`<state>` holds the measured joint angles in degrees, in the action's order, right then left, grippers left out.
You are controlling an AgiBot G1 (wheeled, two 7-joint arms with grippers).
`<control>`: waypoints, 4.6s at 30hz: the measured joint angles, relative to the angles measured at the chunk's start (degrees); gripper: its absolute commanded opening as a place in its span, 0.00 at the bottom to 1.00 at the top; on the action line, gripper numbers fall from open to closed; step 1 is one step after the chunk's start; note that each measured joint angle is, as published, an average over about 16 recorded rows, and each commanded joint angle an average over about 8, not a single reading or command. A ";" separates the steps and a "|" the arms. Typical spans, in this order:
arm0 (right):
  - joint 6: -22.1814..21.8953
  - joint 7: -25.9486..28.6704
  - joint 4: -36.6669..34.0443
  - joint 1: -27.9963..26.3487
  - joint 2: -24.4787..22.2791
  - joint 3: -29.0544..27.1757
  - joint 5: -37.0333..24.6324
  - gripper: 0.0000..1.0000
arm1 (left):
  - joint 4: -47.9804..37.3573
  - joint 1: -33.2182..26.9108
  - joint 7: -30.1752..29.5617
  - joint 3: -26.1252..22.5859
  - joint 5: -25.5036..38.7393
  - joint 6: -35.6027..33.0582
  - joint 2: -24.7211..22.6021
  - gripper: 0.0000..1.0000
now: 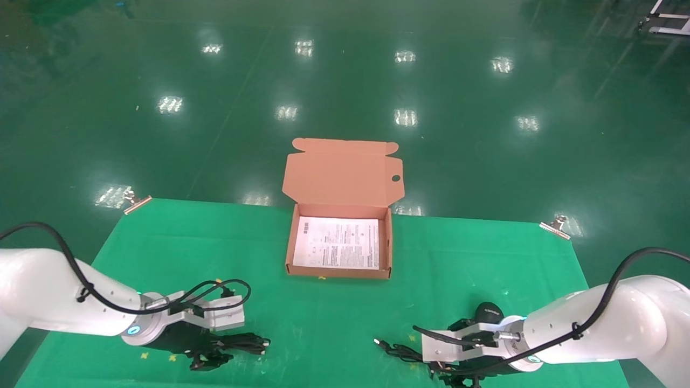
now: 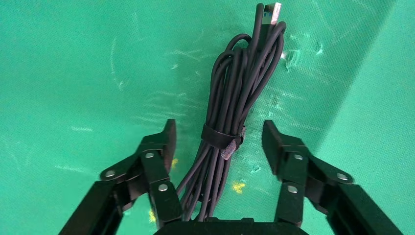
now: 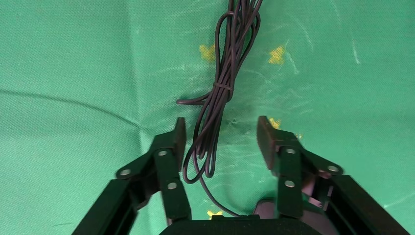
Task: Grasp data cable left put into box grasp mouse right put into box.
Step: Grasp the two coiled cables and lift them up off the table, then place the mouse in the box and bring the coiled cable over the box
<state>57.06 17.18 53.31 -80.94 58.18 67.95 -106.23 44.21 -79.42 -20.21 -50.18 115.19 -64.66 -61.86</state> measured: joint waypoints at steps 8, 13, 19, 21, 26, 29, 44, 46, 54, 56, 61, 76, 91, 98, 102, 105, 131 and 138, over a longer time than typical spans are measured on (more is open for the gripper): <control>0.08 0.05 0.11 -0.03 -0.04 0.00 0.00 0.00 | 0.10 0.03 -0.04 -0.02 0.03 -0.05 0.03 0.00; 0.12 0.06 0.15 -0.05 -0.06 0.00 0.00 0.00 | 0.13 0.04 -0.05 -0.02 0.04 -0.07 0.04 0.00; 0.12 0.09 0.17 -0.10 -0.09 -0.01 -0.01 0.00 | 0.15 0.05 -0.06 -0.03 0.05 -0.09 0.06 0.00; 0.06 0.15 0.22 -0.21 -0.16 -0.08 -0.02 0.00 | 0.20 0.02 -0.04 0.00 0.03 -0.08 0.08 0.00; -0.46 1.39 1.62 -1.48 -1.18 -0.76 -0.51 0.00 | 1.28 -0.40 0.12 0.24 0.02 0.10 0.61 0.00; -1.09 3.12 3.76 -3.01 -2.45 -1.54 -1.49 0.00 | 2.87 -0.97 -0.03 0.58 0.17 0.50 1.26 0.00; -8.39 12.31 15.04 -16.18 -2.42 -7.10 -11.45 0.00 | 19.23 -5.94 -6.15 3.61 7.58 8.93 3.35 0.00; -10.07 11.89 14.10 -17.74 -0.58 -7.71 -11.89 0.00 | 21.02 -6.59 -7.42 3.99 9.21 10.35 2.95 0.00; -16.67 6.49 6.42 -22.42 7.26 -9.44 -9.99 0.00 | 25.04 -8.83 -11.73 5.26 14.39 13.92 0.96 0.00; -17.86 4.81 4.47 -23.36 8.81 -9.66 -9.24 0.00 | 25.54 -9.28 -12.45 5.48 15.38 14.42 0.57 0.00; -19.41 1.50 0.88 -24.82 11.63 -9.80 -7.58 0.00 | 25.87 -9.85 -13.73 5.75 17.13 14.87 0.06 0.00; -19.66 -1.15 -4.52 -22.14 15.65 -8.66 -5.15 0.00 | 23.48 -9.31 -16.24 5.38 21.69 12.59 1.90 0.00; -21.48 -5.85 -10.32 -17.20 19.52 -6.21 0.98 0.00 | 22.50 -9.40 -19.29 5.11 26.17 9.17 3.76 0.00; -23.31 -7.75 -10.75 -15.11 20.13 -3.42 6.17 0.00 | 22.67 -9.40 -19.91 5.08 26.84 8.72 3.76 0.00; -24.80 -8.23 -10.93 -14.12 20.28 -1.41 9.43 0.00 | 22.78 -9.37 -20.03 5.08 26.93 8.66 3.77 0.00; -26.00 -8.03 -11.52 -13.45 20.33 0.14 11.86 0.00 | 22.84 -9.35 -20.08 5.08 26.97 8.64 3.78 0.00; -29.62 1.31 -18.86 -11.28 19.37 8.51 21.76 1.00 | 22.93 -8.84 -19.94 4.84 26.69 8.75 3.22 0.00; -29.83 1.72 -16.38 -11.89 16.78 8.78 21.26 1.00 | 23.26 -7.30 -19.17 4.07 25.46 9.49 1.57 0.00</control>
<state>27.23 18.91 36.93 -92.83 74.96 76.72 -84.96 67.47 -86.72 -39.38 -46.11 140.65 -55.17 -60.29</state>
